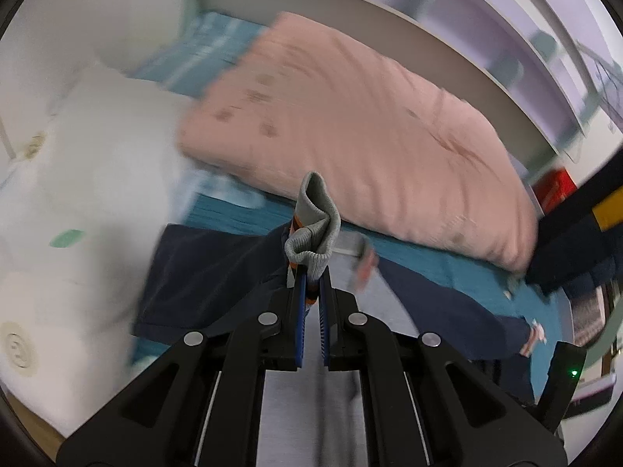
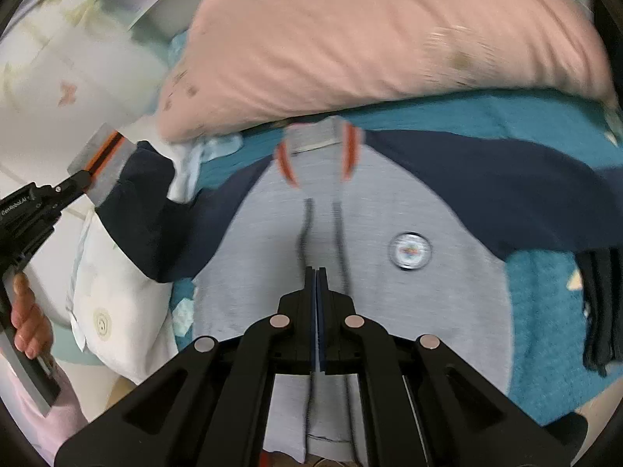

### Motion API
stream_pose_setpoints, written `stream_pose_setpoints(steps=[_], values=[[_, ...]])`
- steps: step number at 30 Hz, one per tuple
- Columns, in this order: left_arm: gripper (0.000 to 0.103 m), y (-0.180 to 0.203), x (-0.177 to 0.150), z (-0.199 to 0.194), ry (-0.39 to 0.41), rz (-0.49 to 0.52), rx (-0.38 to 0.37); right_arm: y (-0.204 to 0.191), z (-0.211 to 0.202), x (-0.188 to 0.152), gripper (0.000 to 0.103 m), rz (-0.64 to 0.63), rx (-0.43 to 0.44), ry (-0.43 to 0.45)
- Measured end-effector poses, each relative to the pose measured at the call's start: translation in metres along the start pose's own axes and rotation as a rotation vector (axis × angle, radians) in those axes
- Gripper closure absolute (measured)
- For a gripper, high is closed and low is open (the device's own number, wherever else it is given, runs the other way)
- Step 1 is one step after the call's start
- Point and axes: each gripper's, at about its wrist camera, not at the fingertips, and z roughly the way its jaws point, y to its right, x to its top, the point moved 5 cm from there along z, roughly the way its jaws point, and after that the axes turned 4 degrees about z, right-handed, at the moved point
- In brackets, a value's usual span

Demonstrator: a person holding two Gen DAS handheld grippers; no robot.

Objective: Fold large clothes
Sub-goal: 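Lift the sleeve with the left tool and carry it across the jacket body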

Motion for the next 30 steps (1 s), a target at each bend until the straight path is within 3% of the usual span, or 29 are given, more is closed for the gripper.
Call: stream_pose_setpoints(steps=[8,11,20,24,26,27,29,30], values=[[0.097,0.127,-0.023,0.075,-0.101,0.098,-0.088,0.098,-0.023,-0.003,0.102,0.134,-0.039,0.024],[0.097,0.157,-0.038,0.110,-0.168,0.117,-0.101,0.135,-0.026,-0.009,0.102,0.193,-0.053,0.019],[0.097,0.217,-0.081,0.188,-0.299,0.173,-0.128,0.204,-0.024,-0.024,0.102,0.303,-0.093,-0.006],[0.094,0.234,-0.094,0.218,-0.347,0.224,-0.097,0.220,-0.019,-0.032,0.099,0.331,-0.101,-0.026],[0.085,0.244,-0.102,0.225,-0.382,0.268,-0.111,0.223,-0.017,-0.034,0.099,0.349,-0.105,-0.028],[0.062,0.253,-0.108,0.226,-0.416,0.301,-0.147,0.224,-0.018,-0.034,0.099,0.359,-0.104,-0.025],[0.031,0.259,-0.109,0.219,-0.402,0.336,-0.160,0.223,-0.018,-0.033,0.099,0.367,-0.101,-0.022],[0.031,0.262,-0.106,0.212,-0.355,0.349,-0.151,0.222,-0.017,-0.032,0.098,0.365,-0.100,-0.022]])
